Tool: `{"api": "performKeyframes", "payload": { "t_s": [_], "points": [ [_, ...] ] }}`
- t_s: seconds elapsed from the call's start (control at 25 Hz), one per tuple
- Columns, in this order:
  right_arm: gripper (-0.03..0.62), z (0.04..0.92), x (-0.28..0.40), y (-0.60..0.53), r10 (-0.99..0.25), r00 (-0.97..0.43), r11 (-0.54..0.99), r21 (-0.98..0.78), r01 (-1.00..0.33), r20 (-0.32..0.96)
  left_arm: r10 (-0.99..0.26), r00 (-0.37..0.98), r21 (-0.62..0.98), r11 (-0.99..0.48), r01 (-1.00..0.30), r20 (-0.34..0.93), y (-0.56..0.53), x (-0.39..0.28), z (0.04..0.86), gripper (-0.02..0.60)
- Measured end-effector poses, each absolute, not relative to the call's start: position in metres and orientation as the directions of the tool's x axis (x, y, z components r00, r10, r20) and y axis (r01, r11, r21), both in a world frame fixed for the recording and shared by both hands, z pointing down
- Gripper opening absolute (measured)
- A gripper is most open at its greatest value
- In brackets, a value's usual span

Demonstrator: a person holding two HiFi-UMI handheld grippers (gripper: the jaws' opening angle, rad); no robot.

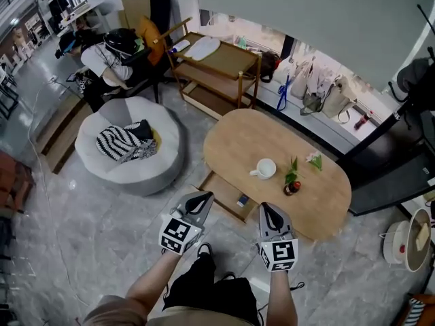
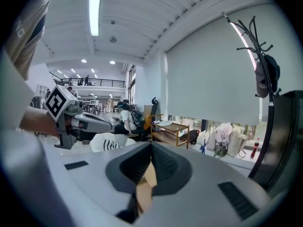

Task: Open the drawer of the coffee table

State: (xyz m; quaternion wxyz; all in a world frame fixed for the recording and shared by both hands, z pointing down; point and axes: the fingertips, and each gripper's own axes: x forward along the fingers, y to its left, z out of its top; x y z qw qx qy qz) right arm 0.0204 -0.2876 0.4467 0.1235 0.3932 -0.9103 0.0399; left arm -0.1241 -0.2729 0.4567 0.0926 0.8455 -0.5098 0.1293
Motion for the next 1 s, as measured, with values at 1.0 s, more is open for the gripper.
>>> {"api": "performKeyframes", "payload": {
  "t_s": [1.0],
  "points": [
    [0.005,0.239,-0.024,-0.259,-0.797,-0.584,0.603,0.136,-0.786,0.155,-0.816,0.537,-0.026,-0.554,-0.832,0.212,-0.252,-0.140,0.258,0.006]
  ]
}}
